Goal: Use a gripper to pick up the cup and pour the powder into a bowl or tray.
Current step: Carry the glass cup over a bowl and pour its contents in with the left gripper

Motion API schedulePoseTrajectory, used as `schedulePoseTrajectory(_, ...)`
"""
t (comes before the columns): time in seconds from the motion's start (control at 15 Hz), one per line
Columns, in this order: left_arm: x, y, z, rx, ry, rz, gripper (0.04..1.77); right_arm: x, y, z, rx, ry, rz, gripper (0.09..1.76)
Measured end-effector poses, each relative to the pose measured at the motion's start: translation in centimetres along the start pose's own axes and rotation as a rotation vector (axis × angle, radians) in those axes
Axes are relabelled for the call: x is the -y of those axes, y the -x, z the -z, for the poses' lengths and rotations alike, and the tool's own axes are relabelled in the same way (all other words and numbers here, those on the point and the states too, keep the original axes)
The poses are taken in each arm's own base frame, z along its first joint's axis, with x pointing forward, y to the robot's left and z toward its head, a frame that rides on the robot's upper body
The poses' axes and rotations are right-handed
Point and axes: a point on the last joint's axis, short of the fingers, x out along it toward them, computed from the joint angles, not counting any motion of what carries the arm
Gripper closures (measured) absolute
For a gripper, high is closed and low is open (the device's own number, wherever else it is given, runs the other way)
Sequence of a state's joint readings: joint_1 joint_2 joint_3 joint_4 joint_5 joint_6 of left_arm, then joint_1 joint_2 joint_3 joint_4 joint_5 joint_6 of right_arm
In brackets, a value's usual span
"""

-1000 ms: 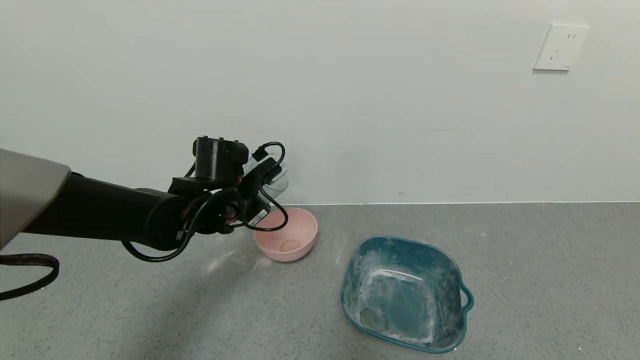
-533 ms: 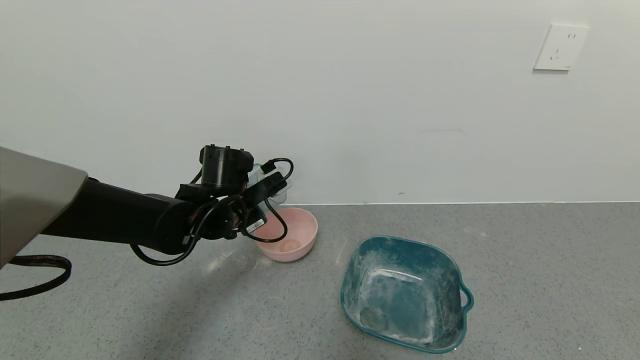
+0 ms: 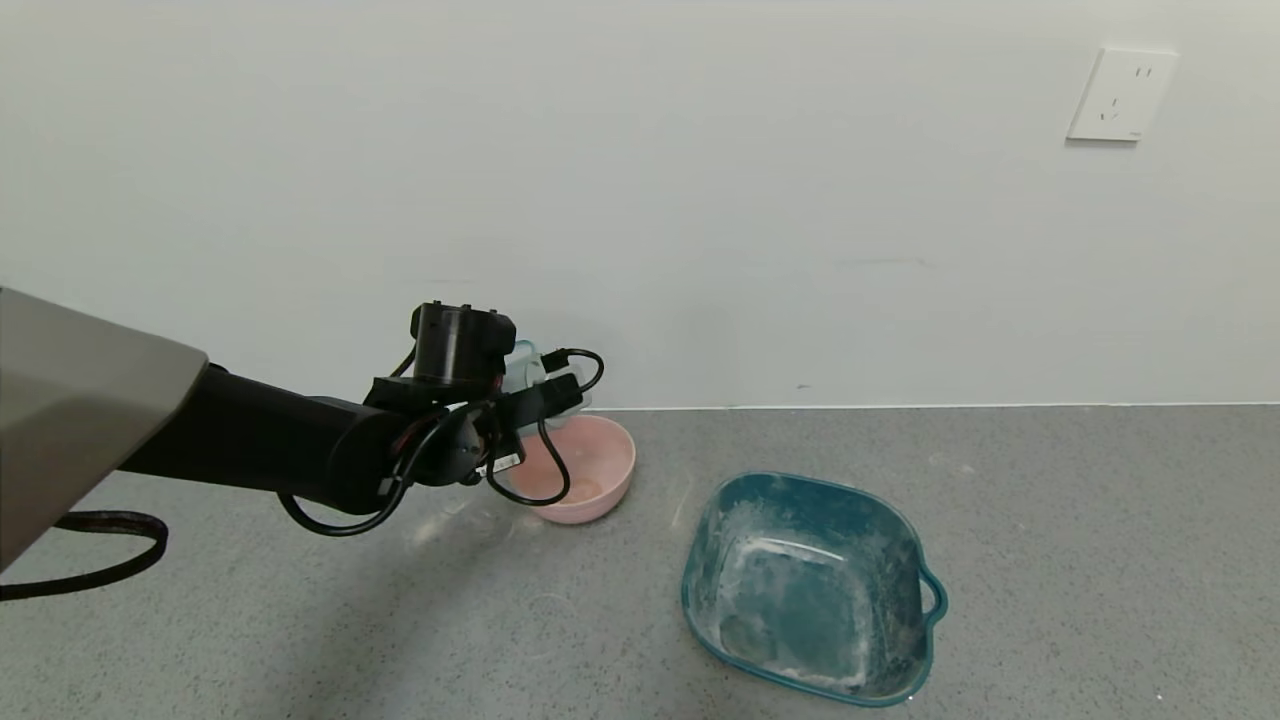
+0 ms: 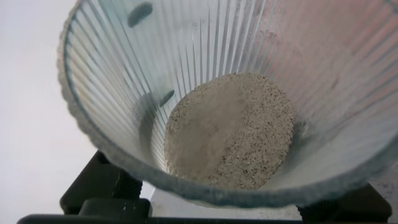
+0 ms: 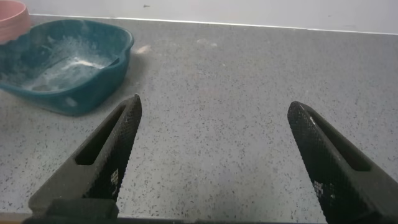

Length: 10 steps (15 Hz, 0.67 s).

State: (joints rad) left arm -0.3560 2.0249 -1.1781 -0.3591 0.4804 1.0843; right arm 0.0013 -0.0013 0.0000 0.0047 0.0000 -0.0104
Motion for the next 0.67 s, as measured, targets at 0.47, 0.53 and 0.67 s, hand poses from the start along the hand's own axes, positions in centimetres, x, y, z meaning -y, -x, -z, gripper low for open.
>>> schedulePoseTrajectory(0.47, 0.48, -0.36, -0.14, -0.029, -0.162, -0.003, 0.51, 0.00, 0.00, 0.00, 0.000, 0.000, 0.000, 0.14)
schedulePoseTrajectory(0.53, 0.47, -0.38, -0.13, -0.041, -0.186, -0.007, 0.51, 0.00, 0.00, 0.00, 0.000, 0.000, 0.000, 0.14)
schedulePoseTrajectory(0.67, 0.38, -0.37, -0.17, -0.050, -0.221, -0.014, 0.51, 0.00, 0.00, 0.00, 0.000, 0.000, 0.000, 0.14)
